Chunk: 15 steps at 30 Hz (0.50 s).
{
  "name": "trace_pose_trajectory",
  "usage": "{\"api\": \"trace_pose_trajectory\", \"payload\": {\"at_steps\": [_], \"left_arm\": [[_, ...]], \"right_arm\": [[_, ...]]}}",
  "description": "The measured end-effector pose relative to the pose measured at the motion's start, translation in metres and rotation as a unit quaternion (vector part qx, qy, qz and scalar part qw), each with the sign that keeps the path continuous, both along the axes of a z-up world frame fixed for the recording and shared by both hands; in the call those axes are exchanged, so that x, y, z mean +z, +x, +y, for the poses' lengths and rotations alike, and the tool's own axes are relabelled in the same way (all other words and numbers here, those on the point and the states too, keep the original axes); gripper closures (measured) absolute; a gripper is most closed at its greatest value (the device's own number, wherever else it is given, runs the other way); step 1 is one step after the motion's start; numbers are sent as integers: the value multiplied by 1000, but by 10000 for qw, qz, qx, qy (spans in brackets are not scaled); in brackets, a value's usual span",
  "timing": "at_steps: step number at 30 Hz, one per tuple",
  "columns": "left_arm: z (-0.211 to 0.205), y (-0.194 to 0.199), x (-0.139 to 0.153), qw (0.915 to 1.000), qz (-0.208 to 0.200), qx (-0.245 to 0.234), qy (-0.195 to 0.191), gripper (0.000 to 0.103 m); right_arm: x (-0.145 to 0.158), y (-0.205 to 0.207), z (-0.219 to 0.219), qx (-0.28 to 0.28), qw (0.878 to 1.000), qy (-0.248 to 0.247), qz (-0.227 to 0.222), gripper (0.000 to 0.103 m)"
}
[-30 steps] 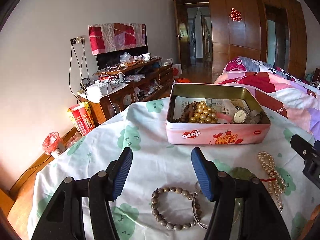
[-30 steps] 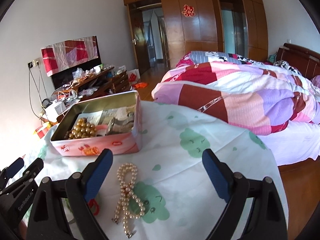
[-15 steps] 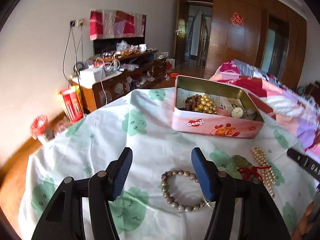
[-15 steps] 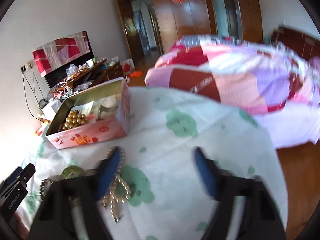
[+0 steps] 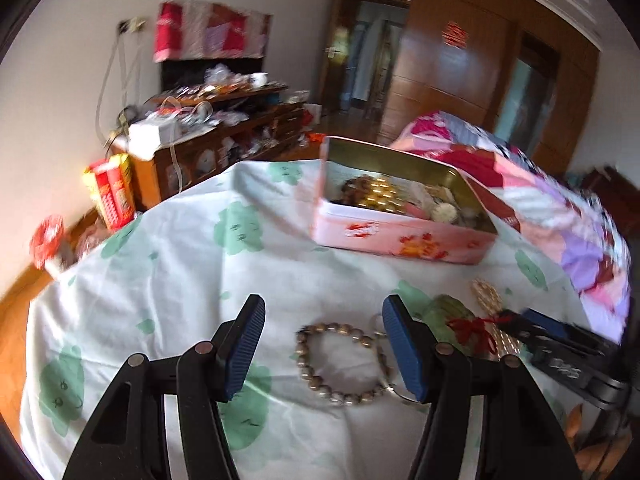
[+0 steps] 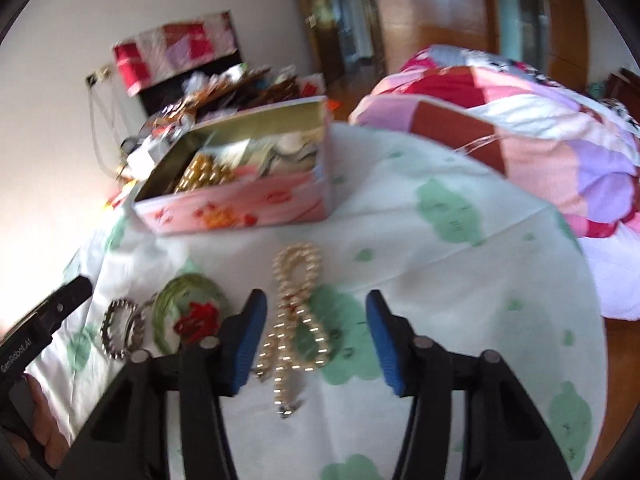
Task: Organize jewelry
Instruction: 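Move both tools back toward the pearl necklace and jade bangle, then grasp the green jade bangle with the left tool while the right tool grasps pearls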
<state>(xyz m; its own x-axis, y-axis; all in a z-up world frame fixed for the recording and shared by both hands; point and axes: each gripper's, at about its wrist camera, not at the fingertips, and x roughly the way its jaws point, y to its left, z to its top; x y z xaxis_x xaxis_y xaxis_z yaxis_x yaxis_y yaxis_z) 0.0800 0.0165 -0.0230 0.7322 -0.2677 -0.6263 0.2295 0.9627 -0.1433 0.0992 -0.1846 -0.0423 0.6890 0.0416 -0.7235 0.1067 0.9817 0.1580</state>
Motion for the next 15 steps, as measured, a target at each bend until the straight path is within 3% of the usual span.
{"api": "trace_pose_trajectory", "payload": {"at_steps": [3,7,9,10,13,15], "left_arm": [[-15,-7,5,9991,-201,-306,200,41],[-34,-5,6,9971,-66,-678,326,41],[-47,3,4,9953,184,-845,439,41],[-51,4,3,9945,240,-904,477,42],[-65,8,-1,9909,426,-1106,641,50],[-70,11,-6,9892,558,-1179,672,68]], "right_arm": [[-9,9,13,127,9989,-327,298,54],[-11,8,22,258,9975,-562,356,55],[-11,8,24,277,9972,-591,352,79],[-11,6,21,246,9977,-545,331,84],[-10,5,12,201,9990,-281,279,87],[-7,3,7,119,9997,-118,174,87]]}}
